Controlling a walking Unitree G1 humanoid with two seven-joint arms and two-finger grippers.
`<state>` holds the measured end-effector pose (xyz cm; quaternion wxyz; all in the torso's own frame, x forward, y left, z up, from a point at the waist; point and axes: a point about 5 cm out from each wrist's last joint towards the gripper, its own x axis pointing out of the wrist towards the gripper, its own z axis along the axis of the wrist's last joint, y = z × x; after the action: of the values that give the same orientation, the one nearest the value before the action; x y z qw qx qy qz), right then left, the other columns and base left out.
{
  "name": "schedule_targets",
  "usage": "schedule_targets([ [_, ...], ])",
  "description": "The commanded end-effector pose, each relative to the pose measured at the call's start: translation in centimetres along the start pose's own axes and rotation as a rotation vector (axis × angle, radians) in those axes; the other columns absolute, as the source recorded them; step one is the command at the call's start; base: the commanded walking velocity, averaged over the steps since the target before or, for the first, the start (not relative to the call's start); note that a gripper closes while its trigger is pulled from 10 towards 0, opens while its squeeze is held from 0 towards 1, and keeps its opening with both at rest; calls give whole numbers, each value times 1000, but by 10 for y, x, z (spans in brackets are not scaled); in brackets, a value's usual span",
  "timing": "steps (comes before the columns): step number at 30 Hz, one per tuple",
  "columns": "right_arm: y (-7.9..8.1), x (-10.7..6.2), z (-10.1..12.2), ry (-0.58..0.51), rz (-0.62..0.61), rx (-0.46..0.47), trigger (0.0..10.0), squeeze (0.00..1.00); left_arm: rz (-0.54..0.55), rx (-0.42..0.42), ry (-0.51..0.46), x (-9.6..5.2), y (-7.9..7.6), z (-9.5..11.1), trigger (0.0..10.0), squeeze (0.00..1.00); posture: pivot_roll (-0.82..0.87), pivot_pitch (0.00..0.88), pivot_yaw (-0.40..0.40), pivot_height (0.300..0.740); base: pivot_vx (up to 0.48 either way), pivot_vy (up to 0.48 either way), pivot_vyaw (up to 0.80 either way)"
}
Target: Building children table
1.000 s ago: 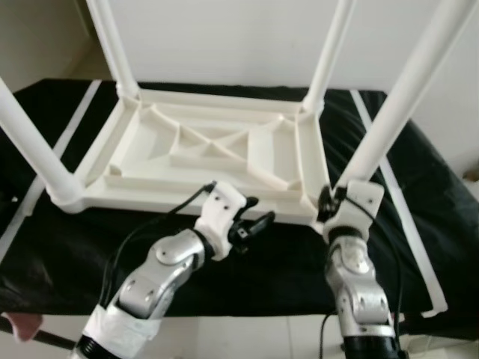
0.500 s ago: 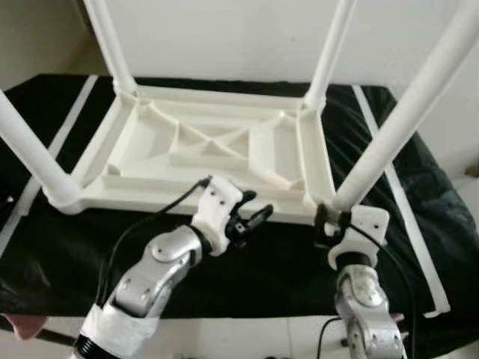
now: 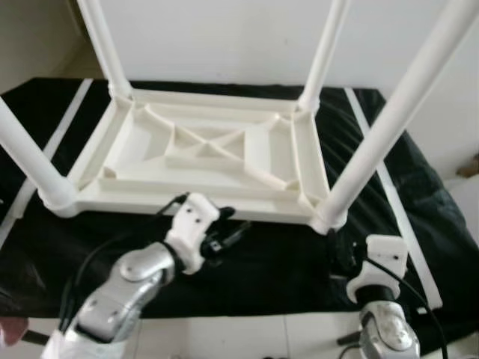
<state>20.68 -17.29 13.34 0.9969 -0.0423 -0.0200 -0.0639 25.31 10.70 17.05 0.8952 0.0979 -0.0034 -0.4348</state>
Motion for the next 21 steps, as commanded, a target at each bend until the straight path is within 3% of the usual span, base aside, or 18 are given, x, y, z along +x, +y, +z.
schedule_targets([
  [1, 3, -3, 3, -10, 42, 10, 10000, 0, -46, 15, 23, -8, 0, -1, 10000, 0, -120, 143, -10, 740, 0, 0, 0],
  [6, 17, -7, 3, -1, 210, 68, 10000, 0, -9, 82, 113, -30, 24, -10, 10000, 0, -114, 144, -5, 740, 0, 0, 0],
  [10, 22, -4, 4, -1, 259, 79, 10000, 0, 24, 107, 136, -33, 36, -12, 10000, 0, -111, 145, -7, 740, 0, 0, 0],
  [15, 39, 6, 12, -44, 446, 97, 10000, 0, 186, 220, 141, -45, 84, -4, 10000, 0, -102, 147, 1, 740, 0, 0, 0],
  [16, 39, 6, 12, -44, 446, 97, 10000, 0, 186, 220, 141, -45, 84, -4, 10000, 0, -102, 147, 1, 740, 0, 0, 0],
  [18, 39, 17, 16, -59, 478, 117, 10000, 0, 295, 207, 119, -49, 105, 1, 10000, 0, -102, 148, 14, 740, 0, 0, 0],
  [21, 36, 26, 19, -73, 495, 135, 10000, 0, 367, 218, 98, -51, 119, 7, 10000, 0, -100, 150, 14, 740, 0, 0, 0],
])
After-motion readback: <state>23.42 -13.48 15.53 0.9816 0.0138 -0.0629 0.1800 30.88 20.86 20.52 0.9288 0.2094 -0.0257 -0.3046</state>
